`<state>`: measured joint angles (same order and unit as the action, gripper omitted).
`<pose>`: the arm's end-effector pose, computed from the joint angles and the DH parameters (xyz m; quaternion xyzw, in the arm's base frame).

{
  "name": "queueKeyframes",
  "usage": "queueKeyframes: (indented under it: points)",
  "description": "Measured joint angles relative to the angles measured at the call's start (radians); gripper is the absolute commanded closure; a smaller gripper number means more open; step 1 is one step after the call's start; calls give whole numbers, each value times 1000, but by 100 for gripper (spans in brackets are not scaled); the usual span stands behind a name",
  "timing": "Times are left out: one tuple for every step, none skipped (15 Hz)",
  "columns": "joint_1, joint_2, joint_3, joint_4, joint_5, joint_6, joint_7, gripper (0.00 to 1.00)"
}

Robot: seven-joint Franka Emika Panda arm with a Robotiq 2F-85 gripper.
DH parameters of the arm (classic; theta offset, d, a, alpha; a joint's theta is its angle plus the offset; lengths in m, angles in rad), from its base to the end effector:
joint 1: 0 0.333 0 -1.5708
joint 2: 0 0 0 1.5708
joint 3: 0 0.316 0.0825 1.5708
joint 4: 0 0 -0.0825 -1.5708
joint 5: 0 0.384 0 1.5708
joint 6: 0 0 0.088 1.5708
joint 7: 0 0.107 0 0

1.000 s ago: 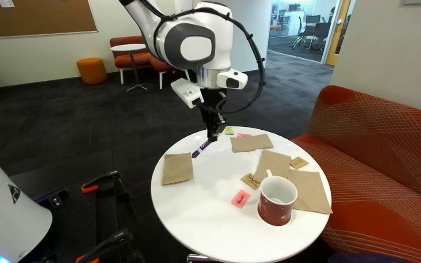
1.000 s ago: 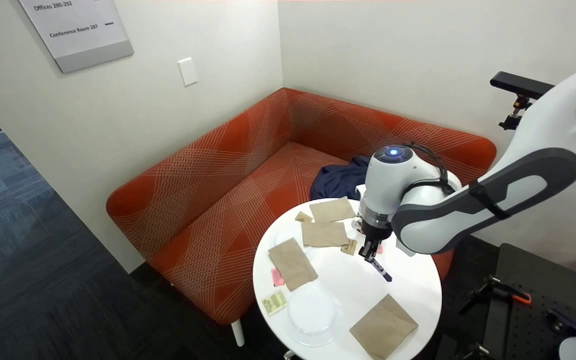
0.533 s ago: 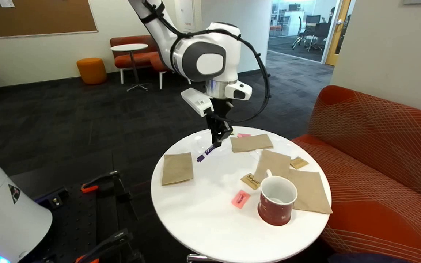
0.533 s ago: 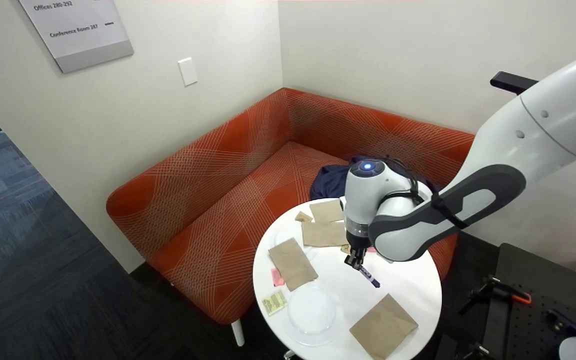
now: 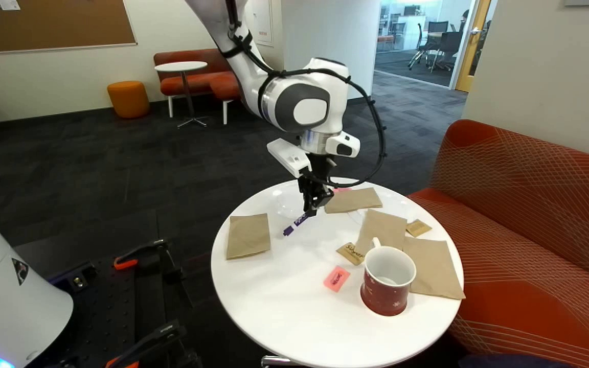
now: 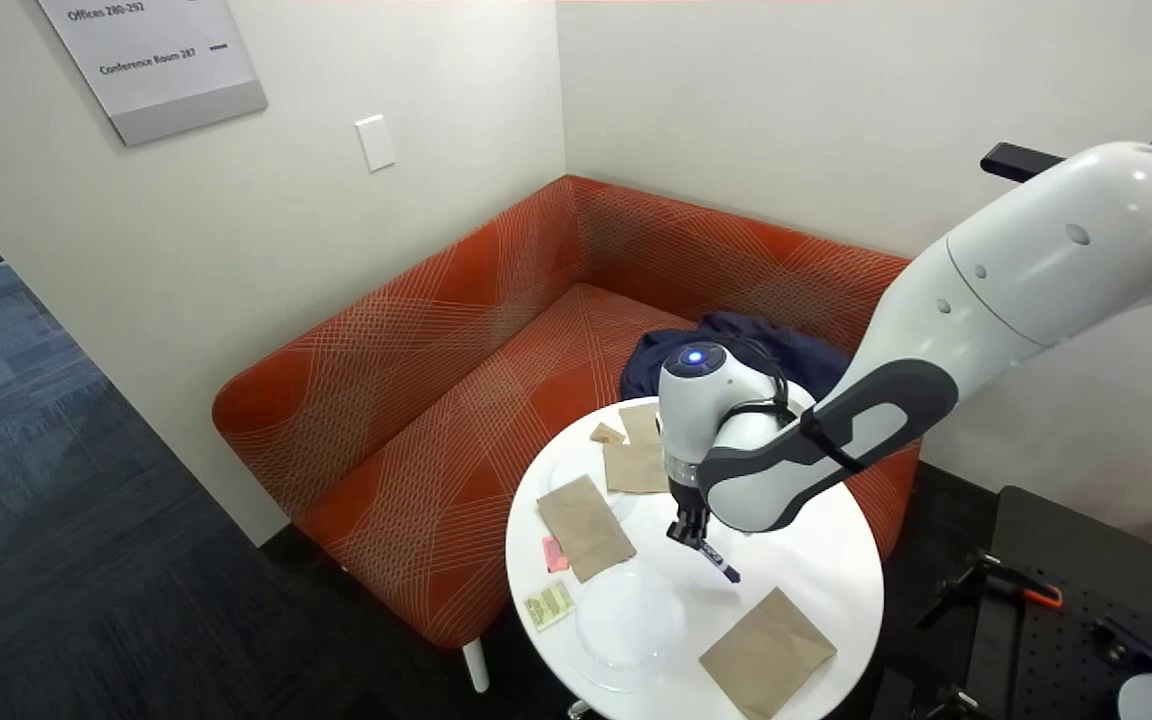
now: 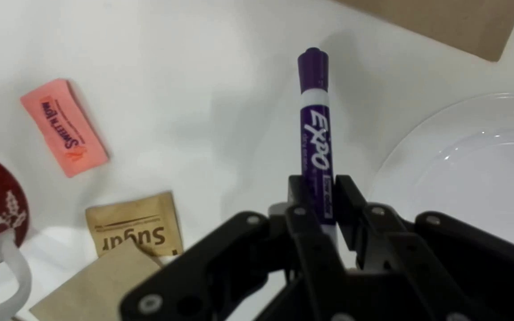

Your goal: Pick the marker from the cup and put it on the table

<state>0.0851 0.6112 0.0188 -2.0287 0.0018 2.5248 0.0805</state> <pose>0.5779 0.0604 0.1311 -0.9983 -0.0095 0.0578 0.0006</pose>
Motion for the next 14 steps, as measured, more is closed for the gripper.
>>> queueKeyframes:
  points:
    - [1, 15, -2, 14, 0, -2, 0, 95]
    - [1, 27, -3, 27, 0, -4, 0, 95]
    - [1, 38, -4, 37, 0, -5, 0, 95]
    - [1, 48, -5, 48, 0, -6, 0, 95]
    - [1, 57, -6, 56, 0, -6, 1, 95]
    - [1, 64, -7, 63, 0, -8, 1, 88]
    - [1, 68, -7, 70, 0, -13, 2, 55]
    - [1, 71, -7, 75, 0, -19, 2, 54]
    - [1, 73, -8, 79, 0, -22, 3, 47]
    - [2, 77, -9, 82, 0, -22, 4, 41]
    - [3, 81, -10, 86, 0, -22, 5, 34]
    - [4, 85, -11, 91, 0, -22, 6, 26]
    - [5, 88, -12, 96, 0, -22, 8, 19]
    - [7, 89, -12, 100, 0, -22, 9, 10]
